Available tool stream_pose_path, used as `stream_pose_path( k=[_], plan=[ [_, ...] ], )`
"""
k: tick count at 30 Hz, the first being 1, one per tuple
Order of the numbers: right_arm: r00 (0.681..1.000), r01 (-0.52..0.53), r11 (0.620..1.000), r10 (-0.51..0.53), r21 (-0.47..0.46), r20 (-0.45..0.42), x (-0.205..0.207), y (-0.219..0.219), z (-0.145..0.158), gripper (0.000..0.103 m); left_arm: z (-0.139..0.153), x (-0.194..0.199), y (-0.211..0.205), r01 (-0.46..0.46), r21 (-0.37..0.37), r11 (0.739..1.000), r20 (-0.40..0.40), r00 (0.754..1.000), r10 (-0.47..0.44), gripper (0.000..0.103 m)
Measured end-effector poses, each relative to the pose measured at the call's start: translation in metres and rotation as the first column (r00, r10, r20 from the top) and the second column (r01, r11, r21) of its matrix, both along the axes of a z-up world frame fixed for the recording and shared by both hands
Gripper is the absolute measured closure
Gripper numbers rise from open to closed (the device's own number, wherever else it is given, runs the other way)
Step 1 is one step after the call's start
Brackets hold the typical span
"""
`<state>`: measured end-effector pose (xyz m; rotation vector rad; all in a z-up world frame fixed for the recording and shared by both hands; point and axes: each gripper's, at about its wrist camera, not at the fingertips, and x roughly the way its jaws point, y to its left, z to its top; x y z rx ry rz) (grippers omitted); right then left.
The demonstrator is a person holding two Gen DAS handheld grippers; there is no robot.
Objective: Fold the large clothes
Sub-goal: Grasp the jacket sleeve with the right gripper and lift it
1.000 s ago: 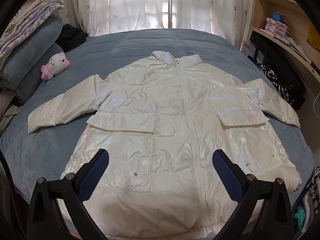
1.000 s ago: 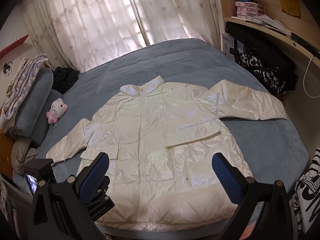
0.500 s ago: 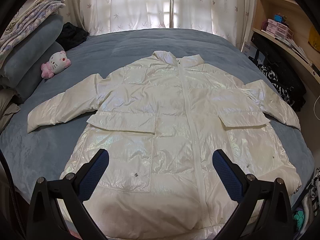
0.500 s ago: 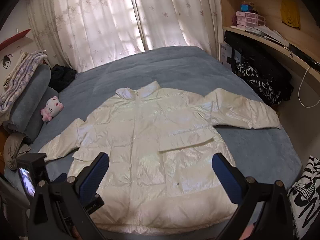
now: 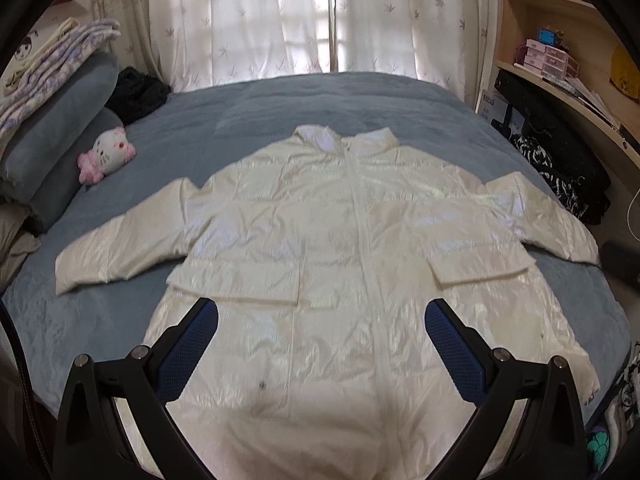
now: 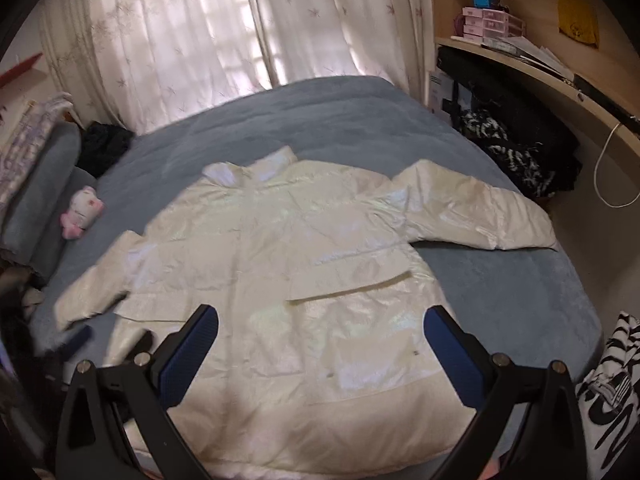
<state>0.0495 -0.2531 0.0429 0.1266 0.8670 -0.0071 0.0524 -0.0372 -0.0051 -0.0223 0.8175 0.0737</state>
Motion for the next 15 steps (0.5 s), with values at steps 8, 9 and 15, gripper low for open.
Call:
stream_pose_path(
  k=[8,9,15],
  plan=[
    [0.999,0.030,0.999,-0.029,-0.039,0.024,0.029,-0.026,-0.005,0.000,0.023,0.038,-0.024,0.060,0.051,0.997,0.070,0.996,-0.064,0.001],
    [0.999,0.034,0.999,-0.033,-0.034,0.032,0.033,-0.030,-0.003,0.000,0.025,0.042,-0.026,0.064,0.066,0.996,0.076,0.995,-0.069,0.001],
    [0.993,0.062,0.998,-0.061,-0.004,0.102,0.058,-0.058,0.005,0.003,0.037,0.078,-0.041,0.098,0.083,0.992,0.105,0.989,-0.107,0.001]
  ],
)
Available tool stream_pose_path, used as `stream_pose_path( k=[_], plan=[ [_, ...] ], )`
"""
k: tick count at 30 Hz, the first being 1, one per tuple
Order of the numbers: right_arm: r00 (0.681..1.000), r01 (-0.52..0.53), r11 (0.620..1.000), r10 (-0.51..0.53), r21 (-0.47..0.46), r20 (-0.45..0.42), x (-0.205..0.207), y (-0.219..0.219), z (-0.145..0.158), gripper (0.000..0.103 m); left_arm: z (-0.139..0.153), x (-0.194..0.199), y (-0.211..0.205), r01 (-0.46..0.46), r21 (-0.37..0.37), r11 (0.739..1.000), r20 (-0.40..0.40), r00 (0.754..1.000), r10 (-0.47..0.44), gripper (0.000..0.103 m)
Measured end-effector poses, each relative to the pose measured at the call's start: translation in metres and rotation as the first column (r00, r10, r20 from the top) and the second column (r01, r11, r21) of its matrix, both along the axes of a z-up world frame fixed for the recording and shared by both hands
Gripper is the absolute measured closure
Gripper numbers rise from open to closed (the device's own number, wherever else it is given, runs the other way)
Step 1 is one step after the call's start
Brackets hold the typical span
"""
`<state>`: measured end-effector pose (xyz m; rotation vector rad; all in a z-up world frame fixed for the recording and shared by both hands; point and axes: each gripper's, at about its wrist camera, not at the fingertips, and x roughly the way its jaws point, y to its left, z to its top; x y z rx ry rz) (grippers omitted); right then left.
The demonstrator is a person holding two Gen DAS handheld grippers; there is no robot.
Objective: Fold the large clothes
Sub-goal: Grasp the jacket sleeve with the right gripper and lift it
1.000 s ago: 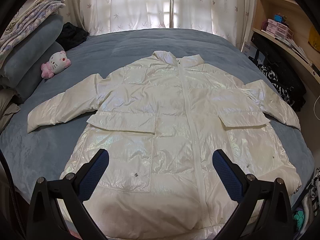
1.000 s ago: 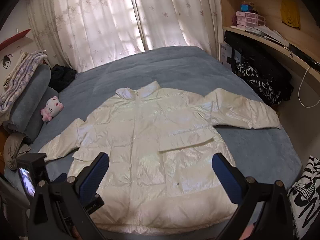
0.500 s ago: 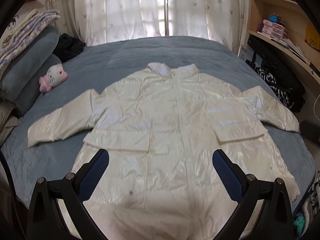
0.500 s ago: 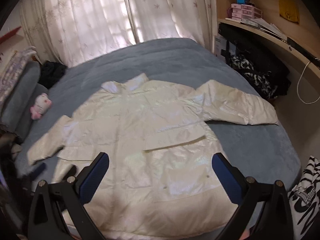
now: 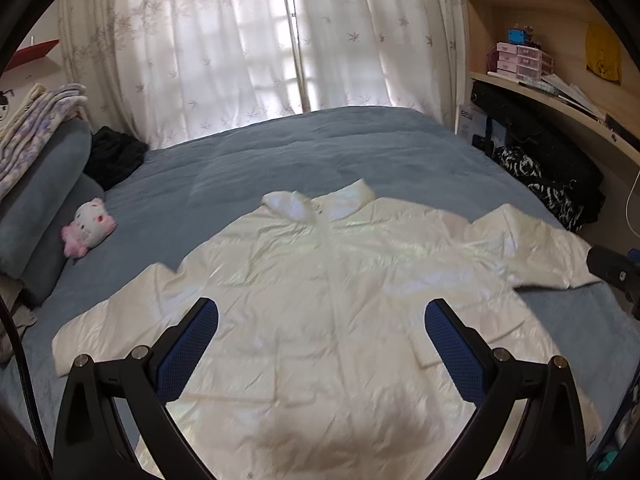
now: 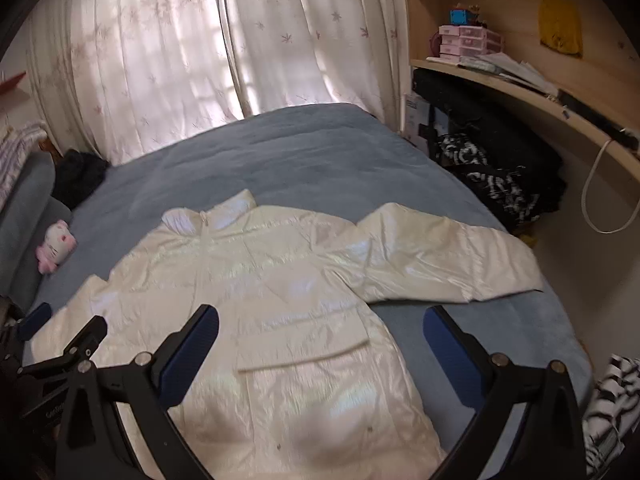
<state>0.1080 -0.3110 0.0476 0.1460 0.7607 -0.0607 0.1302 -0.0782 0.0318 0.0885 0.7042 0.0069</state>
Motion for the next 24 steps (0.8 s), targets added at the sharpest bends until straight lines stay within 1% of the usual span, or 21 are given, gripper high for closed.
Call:
stream_pose_path(
  k=[2,4,7,11,12,14,15,17,18,20,23,24],
  plan=[
    [1.000,0.004,1.000,-0.004,0.011,-0.005,0.012,-0.010,-0.001,0.012,0.003,0.015,-0.004,0.010,-0.027,1.000,-0.010,1.000,-0.010,0.001],
    [1.000,0.022,1.000,-0.022,-0.016,0.004,0.022,-0.018,-0.001,0.012,0.006,0.032,-0.006,0.017,-0.069,0.997,-0.033,0.999,-0.020,0.001],
    [0.998,0.054,0.998,-0.054,-0.018,0.015,0.032,-0.032,-0.001,0.012,0.008,0.052,-0.011,0.047,-0.124,0.991,-0.053,0.997,-0.054,0.001],
    [0.990,0.126,0.991,-0.128,-0.036,-0.057,0.063,-0.064,-0.009,0.012,0.010,0.075,-0.023,0.059,-0.133,0.989,0.000,0.998,-0.059,0.001],
    [0.986,0.144,0.989,-0.146,-0.034,-0.077,0.072,-0.074,-0.012,0.012,0.010,0.083,-0.026,0.062,-0.132,0.989,0.001,0.998,-0.062,0.001],
    [0.978,0.177,0.984,-0.180,-0.038,-0.103,0.085,-0.092,-0.020,0.012,0.008,0.100,-0.031,0.058,-0.152,0.987,-0.029,0.998,-0.064,0.001],
    [0.969,0.210,0.977,-0.214,-0.042,-0.124,0.094,-0.107,-0.026,0.012,0.006,0.109,-0.033,0.052,-0.167,0.985,-0.049,0.997,-0.061,0.001],
    [0.955,0.257,0.966,-0.258,-0.031,-0.148,0.104,-0.132,-0.036,0.012,-0.001,0.129,-0.036,0.016,-0.190,0.982,-0.112,0.993,-0.038,0.001],
    [0.942,0.289,0.957,-0.289,-0.025,-0.170,0.111,-0.149,-0.045,0.012,-0.007,0.141,-0.036,-0.004,-0.208,0.978,-0.142,0.990,-0.026,0.001],
    [0.913,0.352,0.936,-0.345,-0.009,-0.217,0.121,-0.179,-0.061,0.012,-0.018,0.157,-0.036,-0.032,-0.235,0.971,-0.149,0.989,-0.004,0.001],
    [0.873,0.433,0.900,-0.408,0.040,-0.266,0.129,-0.222,-0.087,0.012,-0.037,0.174,-0.034,-0.058,-0.230,0.971,-0.139,0.990,0.027,0.001],
    [0.857,0.461,0.886,-0.430,0.051,-0.285,0.130,-0.235,-0.097,0.012,-0.044,0.181,-0.036,-0.059,-0.214,0.975,-0.141,0.990,0.029,0.001]
  ],
)
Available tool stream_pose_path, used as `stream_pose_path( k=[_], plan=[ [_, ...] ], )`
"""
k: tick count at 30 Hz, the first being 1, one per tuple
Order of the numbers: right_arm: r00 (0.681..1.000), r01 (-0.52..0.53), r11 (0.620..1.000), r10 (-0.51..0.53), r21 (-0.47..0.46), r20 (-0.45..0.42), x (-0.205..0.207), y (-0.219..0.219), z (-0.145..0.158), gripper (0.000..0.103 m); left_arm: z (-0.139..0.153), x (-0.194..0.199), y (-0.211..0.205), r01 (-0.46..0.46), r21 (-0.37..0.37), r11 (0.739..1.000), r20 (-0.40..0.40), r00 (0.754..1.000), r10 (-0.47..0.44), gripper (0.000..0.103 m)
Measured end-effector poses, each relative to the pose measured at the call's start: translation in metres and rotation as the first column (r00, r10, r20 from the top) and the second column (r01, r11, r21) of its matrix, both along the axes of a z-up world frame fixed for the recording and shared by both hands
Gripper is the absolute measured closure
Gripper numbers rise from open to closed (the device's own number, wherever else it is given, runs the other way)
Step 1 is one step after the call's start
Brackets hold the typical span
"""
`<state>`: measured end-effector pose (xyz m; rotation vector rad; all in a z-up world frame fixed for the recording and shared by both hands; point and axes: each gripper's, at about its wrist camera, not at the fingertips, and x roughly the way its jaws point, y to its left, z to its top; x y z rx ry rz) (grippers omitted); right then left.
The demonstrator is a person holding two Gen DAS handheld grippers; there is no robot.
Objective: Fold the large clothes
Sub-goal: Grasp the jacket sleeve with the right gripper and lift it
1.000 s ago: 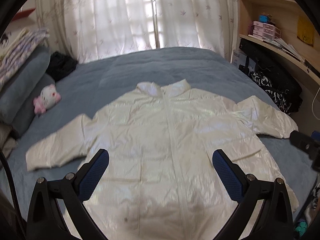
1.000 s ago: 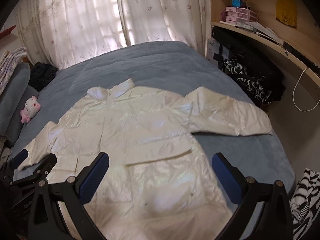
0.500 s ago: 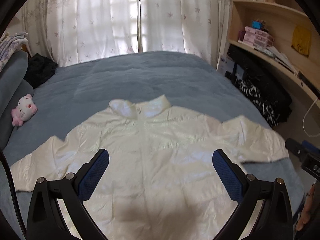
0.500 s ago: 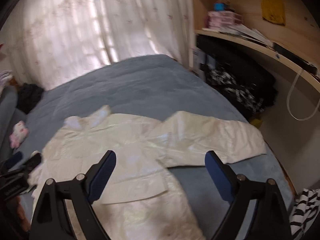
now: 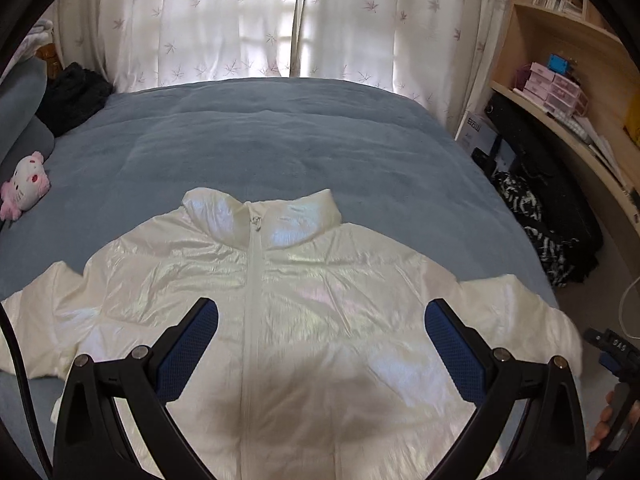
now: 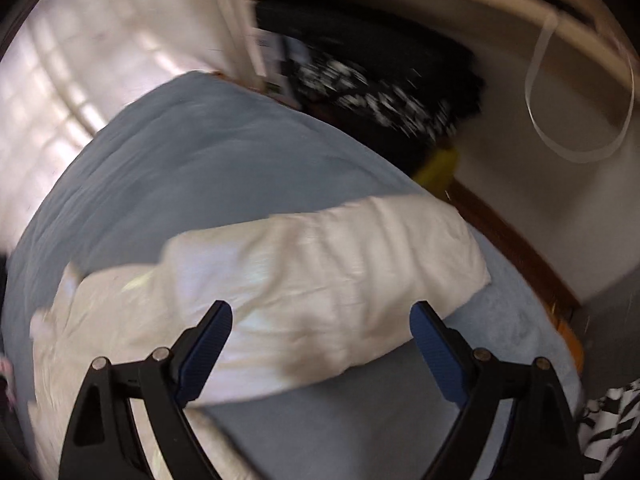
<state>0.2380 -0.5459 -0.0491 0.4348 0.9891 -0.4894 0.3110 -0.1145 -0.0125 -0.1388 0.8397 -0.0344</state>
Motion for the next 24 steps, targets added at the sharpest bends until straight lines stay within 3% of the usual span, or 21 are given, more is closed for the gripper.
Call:
stream_pose_path(
  k=[4,11,18,20,21,23,24],
  plan=[
    [0.988,0.150,0.982,-0.144,0.114,-0.060,-0.002,-0.054,-0.050,0.013,-0.028,0.020,-0.008,-0.007,0.075,0.997,-0.033,0.999,0.009,0.001],
    [0.955,0.293,0.933,-0.277,0.210,-0.106,-0.022,-0.100,-0.102,0.014,-0.073,0.044,-0.032,0.016,0.076,0.997,-0.080,0.997,-0.009,0.001],
    [0.949,0.311,0.915,-0.312,0.258,-0.038,-0.023,-0.104,-0.124,0.017,-0.097,0.055,-0.078,0.064,0.089,0.994,-0.107,0.993,-0.054,0.001],
    [0.945,0.316,0.911,-0.328,0.266,0.001,-0.023,-0.104,-0.122,0.045,-0.101,0.055,-0.092,0.086,0.108,0.990,-0.119,0.990,-0.073,0.007],
    [0.945,0.311,0.910,-0.328,0.273,0.017,-0.020,-0.103,-0.122,0.054,-0.103,0.056,-0.098,0.097,0.121,0.988,-0.131,0.988,-0.081,0.009],
    [0.949,0.290,0.918,-0.313,0.272,0.044,-0.014,-0.101,-0.116,0.088,-0.104,0.054,-0.104,0.103,0.135,0.985,-0.144,0.986,-0.084,0.026],
    [0.952,0.274,0.927,-0.300,0.257,0.068,-0.011,-0.096,-0.109,0.091,-0.104,0.052,-0.104,0.109,0.130,0.986,-0.150,0.985,-0.089,0.030]
  ],
)
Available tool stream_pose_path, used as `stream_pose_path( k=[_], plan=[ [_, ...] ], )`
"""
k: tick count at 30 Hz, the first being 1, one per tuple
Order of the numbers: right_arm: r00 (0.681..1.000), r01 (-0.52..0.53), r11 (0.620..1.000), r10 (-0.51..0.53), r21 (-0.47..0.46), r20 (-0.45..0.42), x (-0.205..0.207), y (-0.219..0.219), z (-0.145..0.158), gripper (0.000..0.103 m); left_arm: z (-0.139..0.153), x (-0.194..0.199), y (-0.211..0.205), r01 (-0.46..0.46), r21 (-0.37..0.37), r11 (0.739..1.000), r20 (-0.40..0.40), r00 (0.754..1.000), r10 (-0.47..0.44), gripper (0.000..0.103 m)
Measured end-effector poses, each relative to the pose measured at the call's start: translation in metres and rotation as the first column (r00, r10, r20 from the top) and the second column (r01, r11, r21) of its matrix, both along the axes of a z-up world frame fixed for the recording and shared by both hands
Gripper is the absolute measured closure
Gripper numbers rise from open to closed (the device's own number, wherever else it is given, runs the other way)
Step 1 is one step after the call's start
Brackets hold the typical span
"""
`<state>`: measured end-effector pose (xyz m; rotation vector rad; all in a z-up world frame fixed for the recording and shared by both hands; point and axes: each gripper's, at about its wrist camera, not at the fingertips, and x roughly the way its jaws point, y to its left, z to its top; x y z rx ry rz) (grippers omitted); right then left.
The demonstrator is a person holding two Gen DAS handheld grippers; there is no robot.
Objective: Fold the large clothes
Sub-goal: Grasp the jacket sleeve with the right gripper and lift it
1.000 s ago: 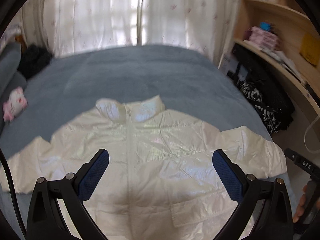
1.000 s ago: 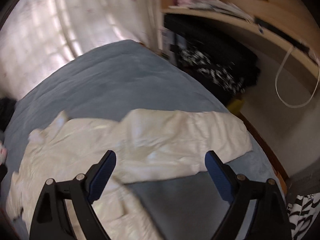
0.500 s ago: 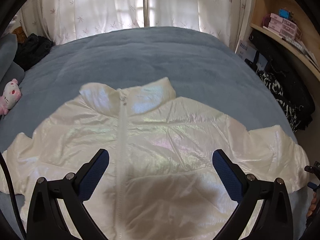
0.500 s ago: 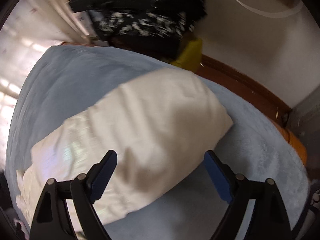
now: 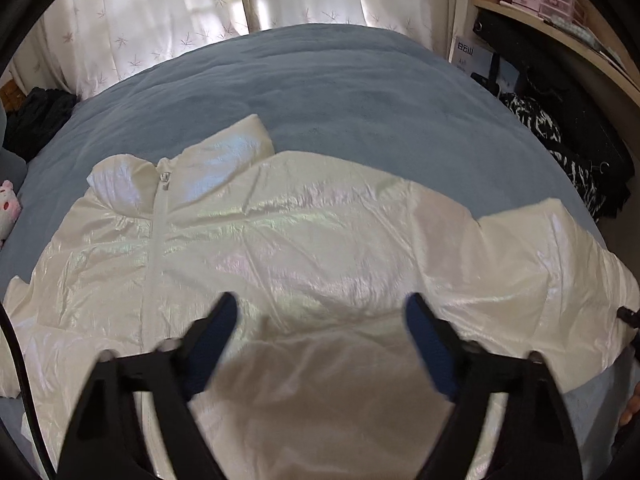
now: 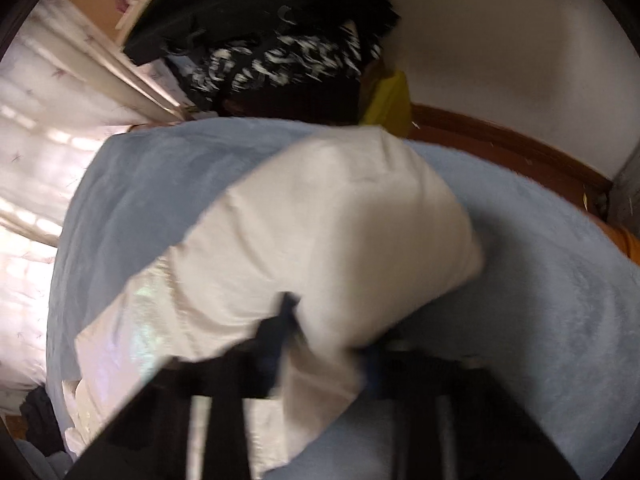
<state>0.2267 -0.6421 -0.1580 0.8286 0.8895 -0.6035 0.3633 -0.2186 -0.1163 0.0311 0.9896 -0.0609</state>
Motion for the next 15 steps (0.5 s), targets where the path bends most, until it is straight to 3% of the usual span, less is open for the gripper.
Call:
stream_pose_path(
  k=[3,5,8,12,15],
  plan=[
    [0.998,-0.022,0.997,0.026,-0.074,0.059,0.006,0.015,0.026,0.094,0.008,-0.008,0.010,0.012,-0.017,1.000,0.009,1.000,-0.012,0.052],
    [0.988,-0.068,0.990,0.085,-0.123,0.131,0.008,0.036,0.054,0.094,0.018,-0.015,0.024,0.006,-0.001,1.000,0.024,1.000,-0.006,0.055],
    [0.947,-0.186,0.957,0.235,-0.221,0.219,0.015,0.083,0.102,0.094,0.033,-0.025,0.056,-0.013,-0.018,1.000,0.027,1.000,0.014,0.055],
    [0.827,-0.359,0.857,0.476,-0.370,0.300,0.016,0.168,0.165,0.094,0.055,-0.045,0.111,-0.080,-0.048,0.996,0.051,0.995,0.082,0.055],
    [0.700,-0.504,0.724,0.662,-0.471,0.268,0.019,0.250,0.193,0.094,0.068,-0.063,0.150,-0.134,-0.041,0.990,0.088,0.987,0.138,0.055]
  ],
)
